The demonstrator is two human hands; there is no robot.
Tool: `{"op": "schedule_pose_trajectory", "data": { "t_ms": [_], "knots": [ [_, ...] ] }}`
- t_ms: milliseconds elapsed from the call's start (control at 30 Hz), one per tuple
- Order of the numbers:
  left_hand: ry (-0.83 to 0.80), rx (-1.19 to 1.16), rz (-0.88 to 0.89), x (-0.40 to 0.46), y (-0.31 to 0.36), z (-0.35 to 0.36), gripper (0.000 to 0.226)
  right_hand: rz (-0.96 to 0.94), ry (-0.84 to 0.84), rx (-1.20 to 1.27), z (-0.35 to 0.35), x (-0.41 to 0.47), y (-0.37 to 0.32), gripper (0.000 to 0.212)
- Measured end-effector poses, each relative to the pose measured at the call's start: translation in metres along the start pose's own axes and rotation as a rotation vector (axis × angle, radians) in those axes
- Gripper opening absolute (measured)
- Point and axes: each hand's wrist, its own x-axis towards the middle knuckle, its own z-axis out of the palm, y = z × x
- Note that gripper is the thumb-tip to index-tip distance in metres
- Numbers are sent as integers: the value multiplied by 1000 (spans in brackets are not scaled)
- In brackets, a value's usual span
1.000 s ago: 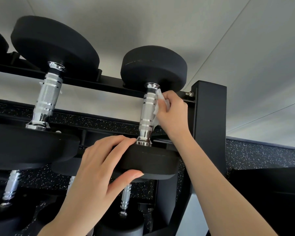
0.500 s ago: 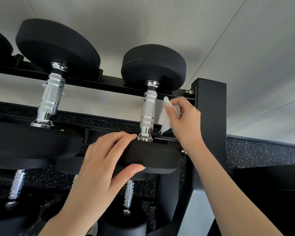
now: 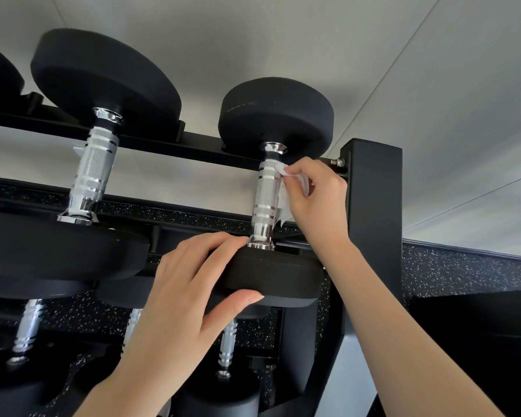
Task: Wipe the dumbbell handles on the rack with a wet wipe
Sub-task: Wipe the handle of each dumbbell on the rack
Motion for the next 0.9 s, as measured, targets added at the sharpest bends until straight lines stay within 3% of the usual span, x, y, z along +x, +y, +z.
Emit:
{"op": "schedule_pose_trajectory", "data": {
  "t_ms": [167, 300, 567, 900],
  "knots": [
    [-11, -5, 7, 1, 0, -1, 54, 51, -173, -87, 2, -10, 13, 6],
    [-10, 2, 3, 1, -1, -1, 53, 264, -113, -2, -8, -16, 19, 8],
    [-14, 2, -3, 1, 0, -3, 51, 409, -51, 227, -22, -3, 9, 5],
    [3, 2, -2, 0, 2, -2, 51, 390, -112, 307, -5, 8, -7, 17]
  ]
}}
